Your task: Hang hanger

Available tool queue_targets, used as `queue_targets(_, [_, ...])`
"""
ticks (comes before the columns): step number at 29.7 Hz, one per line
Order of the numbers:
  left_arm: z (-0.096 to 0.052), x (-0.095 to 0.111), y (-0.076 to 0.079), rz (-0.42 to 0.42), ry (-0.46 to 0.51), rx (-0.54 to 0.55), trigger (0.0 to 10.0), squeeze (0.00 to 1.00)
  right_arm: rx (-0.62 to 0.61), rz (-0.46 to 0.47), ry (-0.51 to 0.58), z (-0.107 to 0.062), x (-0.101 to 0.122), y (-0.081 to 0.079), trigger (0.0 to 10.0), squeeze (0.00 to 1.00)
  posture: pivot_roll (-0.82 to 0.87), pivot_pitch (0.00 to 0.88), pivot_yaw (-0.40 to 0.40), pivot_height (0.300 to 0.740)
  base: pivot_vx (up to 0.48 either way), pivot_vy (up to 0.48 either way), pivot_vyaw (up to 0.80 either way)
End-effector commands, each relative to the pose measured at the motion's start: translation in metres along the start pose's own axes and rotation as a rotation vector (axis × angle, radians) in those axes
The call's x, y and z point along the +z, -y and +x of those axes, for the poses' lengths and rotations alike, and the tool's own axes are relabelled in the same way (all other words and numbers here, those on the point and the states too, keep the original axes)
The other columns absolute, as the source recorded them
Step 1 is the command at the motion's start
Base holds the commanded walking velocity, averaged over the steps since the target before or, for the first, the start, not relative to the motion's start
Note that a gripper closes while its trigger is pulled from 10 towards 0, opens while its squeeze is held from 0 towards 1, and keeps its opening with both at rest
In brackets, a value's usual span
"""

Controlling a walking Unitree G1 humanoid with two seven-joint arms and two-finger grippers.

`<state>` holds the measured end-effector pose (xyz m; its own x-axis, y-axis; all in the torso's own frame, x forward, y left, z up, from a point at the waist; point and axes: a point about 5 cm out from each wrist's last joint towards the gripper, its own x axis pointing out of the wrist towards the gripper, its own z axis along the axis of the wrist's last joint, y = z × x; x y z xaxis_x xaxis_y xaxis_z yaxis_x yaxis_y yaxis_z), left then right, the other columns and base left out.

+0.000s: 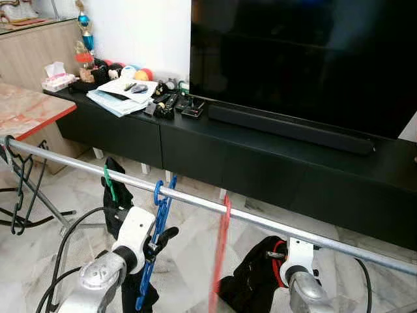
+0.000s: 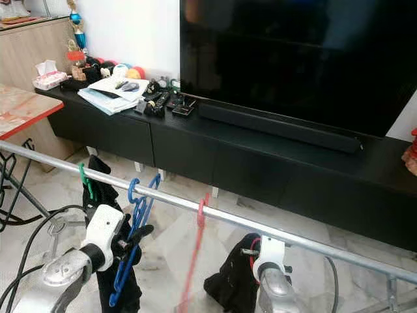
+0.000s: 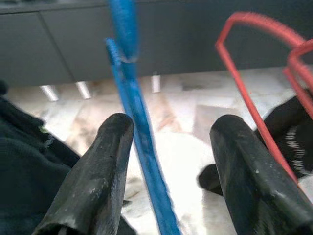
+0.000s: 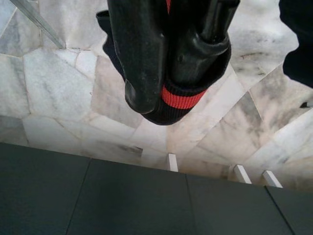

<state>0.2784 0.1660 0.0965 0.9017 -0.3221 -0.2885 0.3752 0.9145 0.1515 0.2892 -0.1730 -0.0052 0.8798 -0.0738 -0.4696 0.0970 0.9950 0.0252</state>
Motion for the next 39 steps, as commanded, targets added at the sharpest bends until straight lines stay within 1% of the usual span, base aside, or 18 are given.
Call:
queue_targets(1, [0.004, -0.002, -0.001, 0.006, -0.025, 0.019, 10.0, 0.0, -0.009, 0.001, 0.016, 0.001, 0.005, 0.003, 10.0, 0.0, 0.16, 0.0, -0.051, 0.74, 0.0, 0.0, 0.0])
queue_targets(3, [0.014, -0.003, -0.014, -0.004, -0.053, 0.122, 10.0, 0.0, -0.011, 0.001, 0.014, 0.001, 0.004, 0.003, 10.0, 0.0, 0.16, 0.0, -0.05, 0.74, 0.0, 0.0, 0.0])
queue_targets(5, [0.015, -0.002, -0.016, -0.01, -0.054, 0.139, 10.0, 0.0, -0.012, 0.001, 0.014, 0.001, 0.004, 0.003, 10.0, 0.0, 0.16, 0.0, -0.05, 0.74, 0.0, 0.0, 0.0])
queue_targets(6, [0.019, 0.0, -0.019, -0.021, -0.05, 0.147, 10.0, 0.0, -0.012, 0.001, 0.014, 0.001, 0.005, 0.004, 10.0, 0.0, 0.16, 0.0, -0.05, 0.74, 0.0, 0.0, 0.0])
queue_targets(10, [0.024, 0.0, -0.019, -0.048, -0.049, 0.131, 10.0, 0.0, -0.012, 0.001, 0.013, 0.001, 0.004, 0.004, 10.0, 0.0, 0.16, 0.0, -0.05, 0.74, 0.0, 0.0, 0.0])
queue_targets(12, [0.029, -0.002, -0.016, -0.055, -0.066, 0.093, 10.0, 0.0, -0.008, 0.001, 0.012, 0.001, 0.004, 0.003, 10.0, 0.0, 0.16, 0.0, -0.052, 0.74, 0.0, 0.0, 0.0])
queue_targets(14, [0.031, -0.004, -0.015, -0.053, -0.075, 0.081, 10.0, 0.0, -0.008, 0.001, 0.012, 0.001, 0.004, 0.003, 10.0, 0.0, 0.16, 0.0, -0.052, 0.74, 0.0, 0.0, 0.0])
queue_targets(16, [0.033, -0.006, -0.013, -0.071, -0.074, 0.063, 10.0, 0.0, -0.008, 0.003, 0.013, 0.001, 0.004, 0.003, 10.0, 0.0, 0.15, 0.0, -0.053, 0.74, 0.0, 0.0, 0.0])
queue_targets(22, [0.035, -0.006, -0.013, -0.063, -0.074, 0.061, 10.0, 0.0, -0.01, 0.002, 0.013, 0.001, 0.004, 0.003, 10.0, 0.0, 0.15, 0.0, -0.053, 0.74, 0.0, 0.0, 0.0])
queue_targets(23, [0.035, -0.006, -0.013, -0.065, -0.07, 0.065, 8.4, 0.0, -0.01, 0.002, 0.013, 0.001, 0.004, 0.004, 10.0, 0.0, 0.15, 0.0, -0.054, 0.74, 0.0, 0.0, 0.0])
queue_targets(24, [0.036, -0.005, -0.015, -0.068, -0.06, 0.074, 0.0, 0.0, -0.01, 0.001, 0.013, 0.001, 0.004, 0.004, 10.0, 0.0, 0.15, 0.0, -0.054, 0.74, 0.0, 0.0, 0.0])
queue_targets(30, [0.037, -0.001, -0.017, -0.07, -0.038, 0.074, 0.0, 0.0, -0.007, 0.002, 0.01, 0.001, 0.003, 0.003, 10.0, 0.0, 0.16, 0.0, -0.056, 0.74, 0.0, 0.0, 0.0])
queue_targets(39, [0.037, -0.003, -0.015, -0.068, -0.045, 0.062, 0.0, 0.0, -0.007, 0.001, 0.008, 0.001, 0.003, 0.003, 10.0, 0.0, 0.15, 0.0, -0.055, 0.74, 0.0, 0.0, 0.0])
